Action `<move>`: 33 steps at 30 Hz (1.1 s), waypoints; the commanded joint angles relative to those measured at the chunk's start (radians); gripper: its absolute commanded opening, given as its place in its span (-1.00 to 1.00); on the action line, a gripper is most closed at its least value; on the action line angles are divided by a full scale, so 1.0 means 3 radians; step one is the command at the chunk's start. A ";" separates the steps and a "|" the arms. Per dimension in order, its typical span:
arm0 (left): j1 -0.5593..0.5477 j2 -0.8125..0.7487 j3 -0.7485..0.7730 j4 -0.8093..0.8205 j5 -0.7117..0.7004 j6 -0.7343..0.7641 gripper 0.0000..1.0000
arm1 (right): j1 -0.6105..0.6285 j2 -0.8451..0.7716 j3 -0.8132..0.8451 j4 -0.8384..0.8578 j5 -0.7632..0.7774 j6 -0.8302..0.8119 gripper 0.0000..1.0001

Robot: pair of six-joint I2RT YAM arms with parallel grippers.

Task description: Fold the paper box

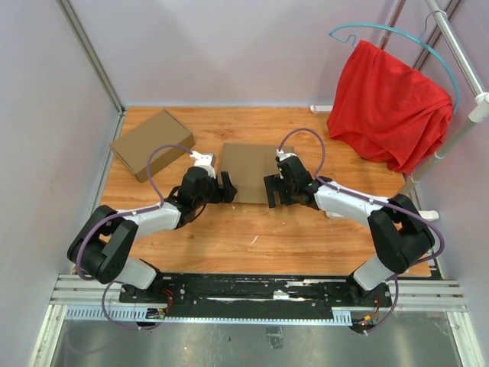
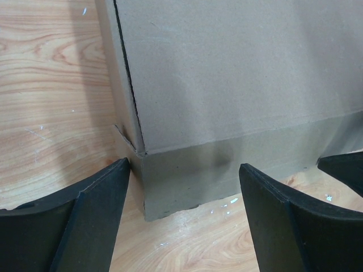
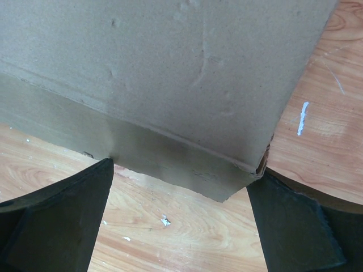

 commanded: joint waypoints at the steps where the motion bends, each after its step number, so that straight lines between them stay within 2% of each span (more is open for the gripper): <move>1: -0.0014 0.0030 0.0139 -0.0077 0.0169 -0.0027 0.64 | 0.0032 -0.0102 0.0060 -0.0048 -0.0203 0.0046 0.97; 7: -0.0014 -0.0067 0.0285 -0.0452 0.0255 -0.0048 0.61 | 0.0028 -0.0099 0.0217 -0.0330 -0.0322 0.0088 0.97; 16: -0.0014 -0.0045 0.0615 -0.1157 0.0137 0.0026 0.55 | -0.0092 -0.0050 0.0359 -0.0643 -0.0519 0.0202 1.00; 33: -0.0014 -0.0049 0.0749 -0.1502 0.0209 0.0011 0.47 | -0.0309 -0.0123 0.0335 -0.0755 -0.1040 0.0301 0.87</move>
